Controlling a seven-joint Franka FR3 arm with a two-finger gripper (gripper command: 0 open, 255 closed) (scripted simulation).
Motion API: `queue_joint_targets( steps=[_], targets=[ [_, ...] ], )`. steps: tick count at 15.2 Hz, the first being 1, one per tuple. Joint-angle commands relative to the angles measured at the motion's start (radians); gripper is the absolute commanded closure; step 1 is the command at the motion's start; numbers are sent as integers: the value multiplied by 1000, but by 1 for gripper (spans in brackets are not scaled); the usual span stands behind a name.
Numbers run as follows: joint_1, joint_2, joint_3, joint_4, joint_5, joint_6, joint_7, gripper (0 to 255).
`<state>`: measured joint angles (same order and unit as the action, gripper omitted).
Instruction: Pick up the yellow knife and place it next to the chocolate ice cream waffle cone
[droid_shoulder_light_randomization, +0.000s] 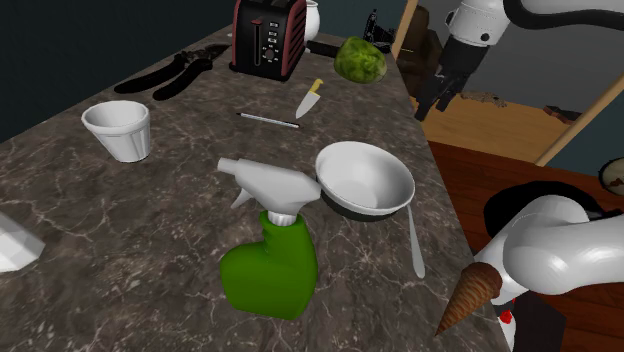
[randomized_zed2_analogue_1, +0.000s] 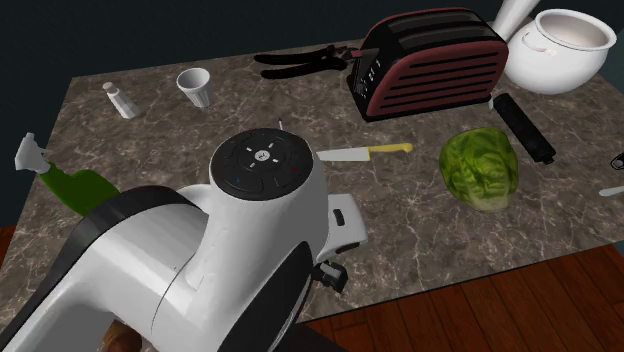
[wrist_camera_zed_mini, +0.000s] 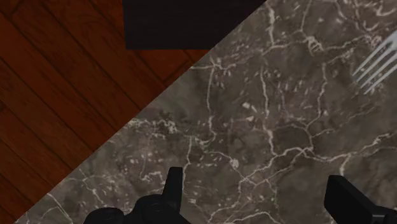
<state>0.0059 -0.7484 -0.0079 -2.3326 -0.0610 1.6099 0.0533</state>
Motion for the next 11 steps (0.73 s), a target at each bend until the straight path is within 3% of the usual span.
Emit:
queue_joint_targets(
  steps=[1,11],
  targets=[
    [0,0,0,0,0,0,0,0],
    [-22,380,48,223,35,168,173,0]
  ],
)
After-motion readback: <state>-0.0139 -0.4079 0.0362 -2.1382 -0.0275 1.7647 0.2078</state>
